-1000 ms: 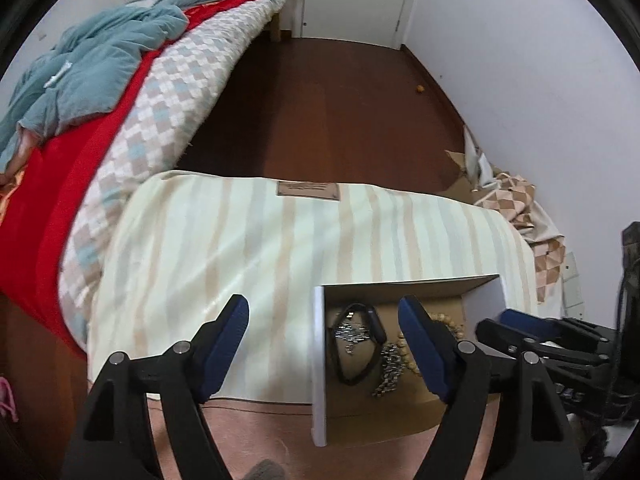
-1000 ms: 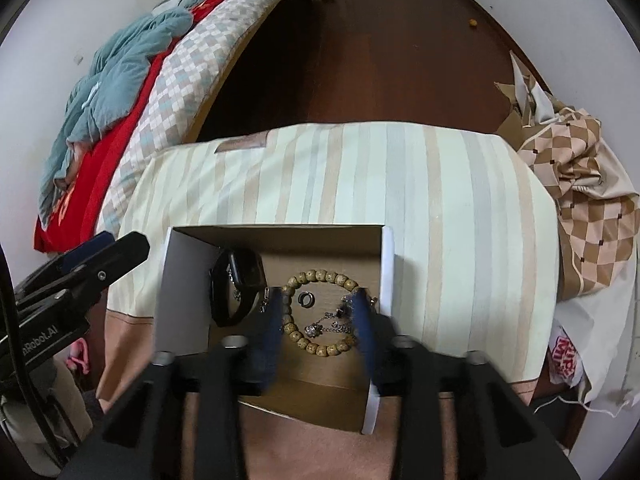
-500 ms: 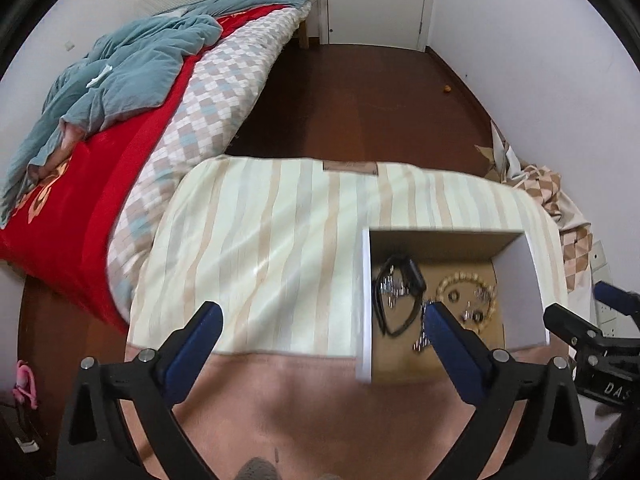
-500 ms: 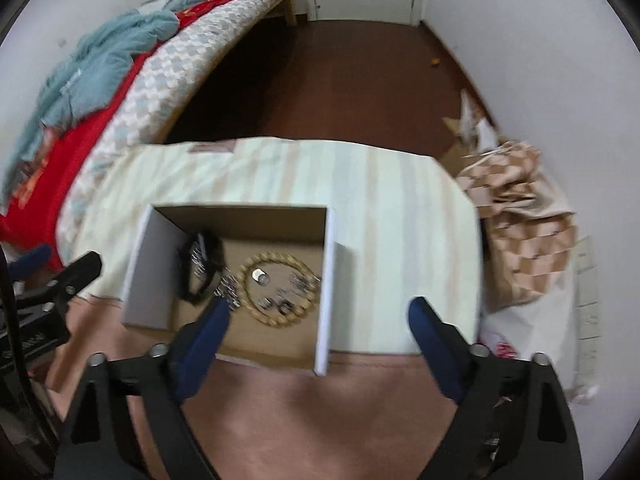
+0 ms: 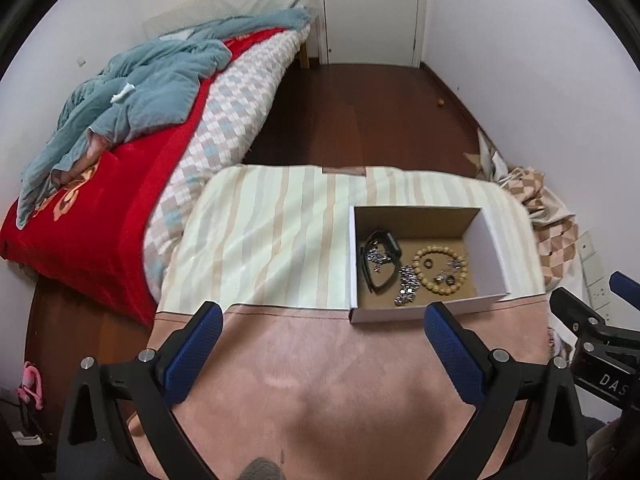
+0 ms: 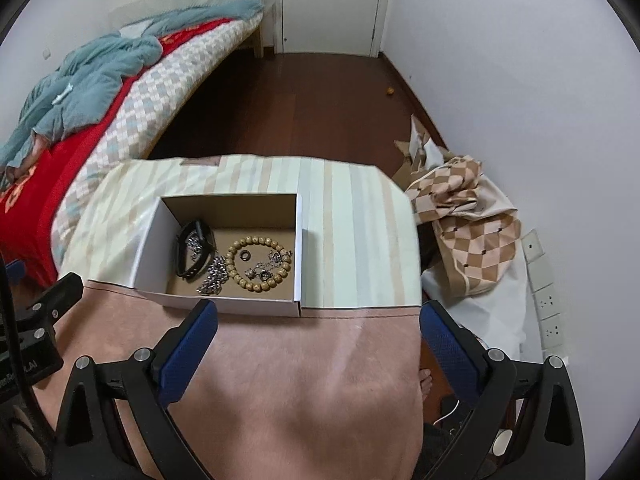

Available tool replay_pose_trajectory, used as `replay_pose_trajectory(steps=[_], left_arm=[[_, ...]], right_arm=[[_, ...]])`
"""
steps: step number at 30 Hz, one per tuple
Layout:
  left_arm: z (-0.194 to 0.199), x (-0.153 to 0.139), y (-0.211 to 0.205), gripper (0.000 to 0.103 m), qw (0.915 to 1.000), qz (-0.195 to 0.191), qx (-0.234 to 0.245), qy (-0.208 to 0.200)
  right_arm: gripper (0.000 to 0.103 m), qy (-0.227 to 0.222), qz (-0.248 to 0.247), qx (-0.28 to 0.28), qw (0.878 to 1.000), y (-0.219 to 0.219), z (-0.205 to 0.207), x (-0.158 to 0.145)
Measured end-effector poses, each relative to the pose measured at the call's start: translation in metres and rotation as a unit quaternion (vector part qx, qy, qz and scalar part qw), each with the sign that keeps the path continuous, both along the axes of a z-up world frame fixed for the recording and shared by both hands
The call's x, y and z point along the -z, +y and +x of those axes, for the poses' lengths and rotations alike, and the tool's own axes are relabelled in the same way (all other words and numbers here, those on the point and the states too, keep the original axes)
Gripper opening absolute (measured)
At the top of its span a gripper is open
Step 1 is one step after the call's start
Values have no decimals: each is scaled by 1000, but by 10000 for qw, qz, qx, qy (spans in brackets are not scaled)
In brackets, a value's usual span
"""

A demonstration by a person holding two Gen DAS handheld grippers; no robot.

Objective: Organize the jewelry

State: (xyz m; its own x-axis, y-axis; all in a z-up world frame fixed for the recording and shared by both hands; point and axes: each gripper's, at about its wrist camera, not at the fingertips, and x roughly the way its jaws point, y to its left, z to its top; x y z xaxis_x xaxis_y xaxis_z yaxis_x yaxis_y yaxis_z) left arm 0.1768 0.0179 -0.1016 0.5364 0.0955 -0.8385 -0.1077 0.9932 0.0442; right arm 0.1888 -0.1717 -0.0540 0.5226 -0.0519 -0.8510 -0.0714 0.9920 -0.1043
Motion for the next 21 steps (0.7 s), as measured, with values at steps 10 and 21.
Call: replay_pose_trajectory(steps=[10,21], left_arm=[[-65,-74,-4,103,9986,-118,-44,-512],[-124,-135,0,103,9959,-213,-189,-863]], right_arm=[[102,-623,225,-36,9978,-2,-73,-83],[103,-1299,147,-127,9913,1,-149,-166]])
